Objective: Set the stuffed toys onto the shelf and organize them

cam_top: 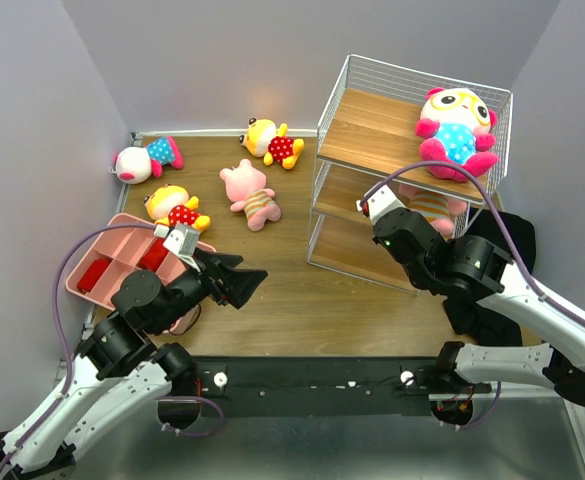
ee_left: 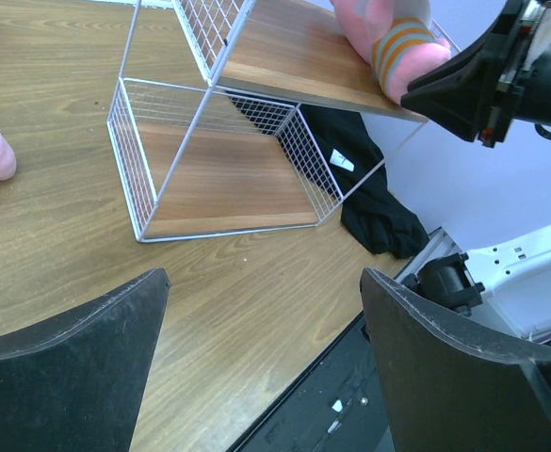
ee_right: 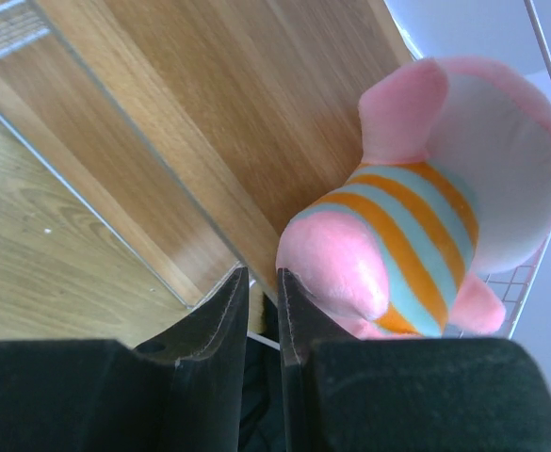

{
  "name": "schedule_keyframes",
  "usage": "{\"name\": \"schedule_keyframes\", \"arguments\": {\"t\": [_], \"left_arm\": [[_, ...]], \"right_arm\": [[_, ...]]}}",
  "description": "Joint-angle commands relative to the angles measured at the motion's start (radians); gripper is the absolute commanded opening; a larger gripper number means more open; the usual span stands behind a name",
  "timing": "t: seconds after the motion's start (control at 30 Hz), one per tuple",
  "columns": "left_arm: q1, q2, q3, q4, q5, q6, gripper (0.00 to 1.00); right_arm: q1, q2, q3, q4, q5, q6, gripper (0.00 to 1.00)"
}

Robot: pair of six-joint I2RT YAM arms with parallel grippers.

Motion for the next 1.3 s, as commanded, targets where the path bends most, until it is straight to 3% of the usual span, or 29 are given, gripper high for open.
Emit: {"name": "schedule_keyframes", "arguments": {"t": [0.0,0.3,0.43,0.53,0.67,0.83,0.93,0.97,1.03,1.1,1.27], "left_arm": [[0.005,-0.001,-0.003,0.001,-0.018,0.004,0.93],[0.005,0.004,-0.002,-0.005,-0.021,0.005,0.93],[0.005,0.048,0.030,-0.074,-0.182,-0.013,0.93],[0.005,0.119,0.070,-0.157,-0.301,-0.028,0.91],[0.006,0.232,0.116,-0.200,-0.472,-0.029,0.89],[0.065,0.444,0.223,-0.145,-0.362,-0.007,0.89],[0.219,0.568,0.282,-0.096,-0.201,-0.027,0.87],[0.334,0.597,0.288,-0.061,-0.155,-0.041,0.85],[0.431,0.682,0.282,-0.007,0.001,-0.079,0.82],[0.496,0.761,0.285,0.054,0.022,-0.110,0.80],[0.503,0.936,0.340,0.078,-0.091,-0.094,0.80]], "right_arm": [[-0.037,-0.001,-0.033,0.060,0.039,-0.030,0.25],[-0.046,-0.010,-0.007,0.005,0.009,0.019,0.28],[-0.046,-0.038,0.032,-0.003,-0.082,0.019,0.40],[-0.045,-0.079,0.063,0.006,-0.215,0.005,0.47],[-0.046,-0.152,0.062,0.087,-0.504,-0.019,0.55],[-0.046,-0.240,0.033,0.205,-0.857,0.029,0.72],[-0.045,-0.279,0.011,0.259,-0.985,0.060,0.80],[-0.046,-0.315,0.003,0.290,-1.028,0.063,0.81],[-0.043,-0.355,-0.027,0.322,-1.059,0.079,0.81],[-0.045,-0.408,-0.047,0.359,-1.097,0.086,0.81],[-0.045,-0.458,-0.059,0.358,-1.048,0.085,0.81]]}}
